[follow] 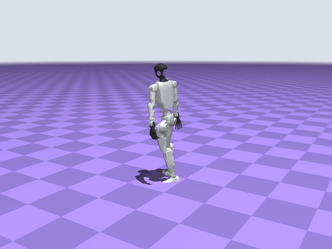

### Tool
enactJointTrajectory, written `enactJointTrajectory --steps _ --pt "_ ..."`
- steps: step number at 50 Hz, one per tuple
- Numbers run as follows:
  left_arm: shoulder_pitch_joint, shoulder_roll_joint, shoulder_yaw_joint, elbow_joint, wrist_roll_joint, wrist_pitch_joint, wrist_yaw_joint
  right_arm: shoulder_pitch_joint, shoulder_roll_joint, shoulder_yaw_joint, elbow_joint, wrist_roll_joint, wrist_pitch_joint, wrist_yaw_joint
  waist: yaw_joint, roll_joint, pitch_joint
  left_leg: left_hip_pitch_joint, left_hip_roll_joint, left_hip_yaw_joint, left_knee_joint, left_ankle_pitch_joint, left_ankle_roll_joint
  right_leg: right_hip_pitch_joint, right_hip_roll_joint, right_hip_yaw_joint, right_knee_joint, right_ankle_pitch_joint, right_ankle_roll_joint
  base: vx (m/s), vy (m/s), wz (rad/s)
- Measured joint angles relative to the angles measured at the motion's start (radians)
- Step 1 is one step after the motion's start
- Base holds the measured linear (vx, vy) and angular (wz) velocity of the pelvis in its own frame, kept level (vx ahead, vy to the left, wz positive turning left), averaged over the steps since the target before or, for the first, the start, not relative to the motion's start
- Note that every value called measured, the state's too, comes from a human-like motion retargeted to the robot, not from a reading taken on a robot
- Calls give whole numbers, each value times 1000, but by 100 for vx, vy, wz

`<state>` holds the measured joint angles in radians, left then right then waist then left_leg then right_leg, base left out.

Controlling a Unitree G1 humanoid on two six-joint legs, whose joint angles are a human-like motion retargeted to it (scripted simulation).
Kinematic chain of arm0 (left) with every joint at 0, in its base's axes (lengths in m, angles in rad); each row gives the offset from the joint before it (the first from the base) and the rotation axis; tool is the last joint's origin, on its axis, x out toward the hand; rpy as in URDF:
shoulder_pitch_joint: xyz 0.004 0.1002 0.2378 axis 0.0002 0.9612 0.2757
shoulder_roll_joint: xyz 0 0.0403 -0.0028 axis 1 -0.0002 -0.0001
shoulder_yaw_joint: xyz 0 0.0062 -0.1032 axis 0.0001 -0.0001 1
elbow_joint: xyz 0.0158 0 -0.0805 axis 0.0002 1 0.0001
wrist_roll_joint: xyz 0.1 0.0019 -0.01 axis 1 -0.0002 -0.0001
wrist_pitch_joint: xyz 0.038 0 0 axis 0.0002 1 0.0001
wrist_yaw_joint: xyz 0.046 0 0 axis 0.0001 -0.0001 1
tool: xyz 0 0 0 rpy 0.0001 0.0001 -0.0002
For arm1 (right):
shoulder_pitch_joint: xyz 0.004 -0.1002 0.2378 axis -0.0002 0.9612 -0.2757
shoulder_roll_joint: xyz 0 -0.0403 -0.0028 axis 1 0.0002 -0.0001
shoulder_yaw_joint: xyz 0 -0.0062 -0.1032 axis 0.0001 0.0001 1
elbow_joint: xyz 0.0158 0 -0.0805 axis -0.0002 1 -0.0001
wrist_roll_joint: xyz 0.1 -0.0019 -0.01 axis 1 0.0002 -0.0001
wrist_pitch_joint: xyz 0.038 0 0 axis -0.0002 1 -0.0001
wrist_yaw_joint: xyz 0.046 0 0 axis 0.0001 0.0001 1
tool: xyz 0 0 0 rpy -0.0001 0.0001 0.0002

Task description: In place motions

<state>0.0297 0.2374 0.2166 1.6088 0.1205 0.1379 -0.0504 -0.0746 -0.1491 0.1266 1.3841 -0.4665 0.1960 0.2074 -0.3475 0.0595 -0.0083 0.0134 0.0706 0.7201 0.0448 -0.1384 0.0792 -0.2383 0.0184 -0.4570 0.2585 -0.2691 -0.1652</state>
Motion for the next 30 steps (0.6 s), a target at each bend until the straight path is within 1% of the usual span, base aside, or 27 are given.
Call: enactJointTrajectory --steps 2,3,5,7,9,10,12,13,15,18,20,22,25,27,28,30 --pt "11 -3 27 18 1 13 -19 -16 -8 7 15 -6 5 -12 0 16 1 20 14 117 -4 -20 -21 28 -29 -167 12 -44 15 -32 -3 -388" --pt "16 -5 36 23 7 19 -27 -23 -13 6 22 -5 8 -16 -1 26 2 33 22 189 -7 -28 -32 46 -45 -254 17 -60 33 -30 -4 -366" --pt "23 -11 40 29 22 29 -36 -34 -25 -5 39 0 17 -23 -2 56 4 60 39 323 -18 -40 -57 82 -81 -417 41 -78 88 -26 -4 -337" --pt "31 -18 38 28 35 33 -37 -37 -37 -25 58 11 30 -36 -8 87 -2 83 47 441 -31 -49 -82 112 -99 -544 52 -77 138 -14 -2 -299" --pt "35 -27 43 24 49 35 -38 -44 -47 -52 89 29 44 -56 -13 106 -16 101 31 548 -51 -53 -107 122 -92 -609 37 -53 152 -7 -5 -278" --pt "37 -31 48 22 55 35 -38 -46 -52 -65 104 40 51 -67 -13 112 -25 109 20 599 -59 -55 -121 123 -82 -616 22 -33 155 -2 -2 -254" --pt "34 -35 53 16 53 35 -40 -46 -57 -94 131 67 66 -85 -36 123 -35 114 7 643 -63 -55 -142 104 -64 -578 -17 68 159 -3 -6 -193" --pt "30 -35 53 11 47 36 -42 -45 -58 -110 143 82 72 -93 -60 129 -35 116 6 657 -63 -54 -151 89 -48 -538 -37 101 154 -5 -15 -137" --pt "15 -27 52 -2 38 37 -43 -37 -55 -140 159 112 78 -104 -102 140 -33 120 6 688 -58 -51 -168 77 -13 -462 -68 106 151 -4 -17 -99" --pt "-29 -12 43 -31 41 44 -28 -1 -50 -182 175 169 72 -108 -172 162 -19 125 28 691 -50 -41 -186 67 3 -444 -79 108 144 1 -14 -42" --pt "-59 -7 41 -59 45 46 -15 32 -50 -203 189 207 67 -106 -179 162 -13 137 29 693 -46 -35 -195 69 20 -409 -86 99 137 6 -12 -57" --pt "-84 -11 37 -97 31 43 -9 67 -51 -226 210 222 68 -102 -177 162 -19 153 32 692 -44 -26 -203 69 19 -395 -82 95 143 13 -13 -49" --pt "-96 -44 44 -171 -11 27 -8 116 -52 -259 250 210 80 -107 -157 161 -53 167 35 682 -30 -7 -212 61 13 -369 -81 90 144 23 -17 -47" --pt "-90 -77 51 -219 -57 3 -6 138 -53 -271 271 182 91 -103 -140 147 -86 176 37 678 0 32 -205 51 -4 -337 -89 92 133 23 -15 -59" --pt "-85 -92 57 -240 -80 -10 -7 144 -54 -271 277 166 97 -97 -130 130 -103 183 36 676 26 61 -193 49 -19 -315 -95 93 125 19 -14 -79" --pt "-76 -117 69 -275 -125 -30 -6 142 -51 -264 276 130 106 -81 -116 71 -133 192 33 649 112 139 -130 40 -75 -255 -97 92 112 11 -10 -93"
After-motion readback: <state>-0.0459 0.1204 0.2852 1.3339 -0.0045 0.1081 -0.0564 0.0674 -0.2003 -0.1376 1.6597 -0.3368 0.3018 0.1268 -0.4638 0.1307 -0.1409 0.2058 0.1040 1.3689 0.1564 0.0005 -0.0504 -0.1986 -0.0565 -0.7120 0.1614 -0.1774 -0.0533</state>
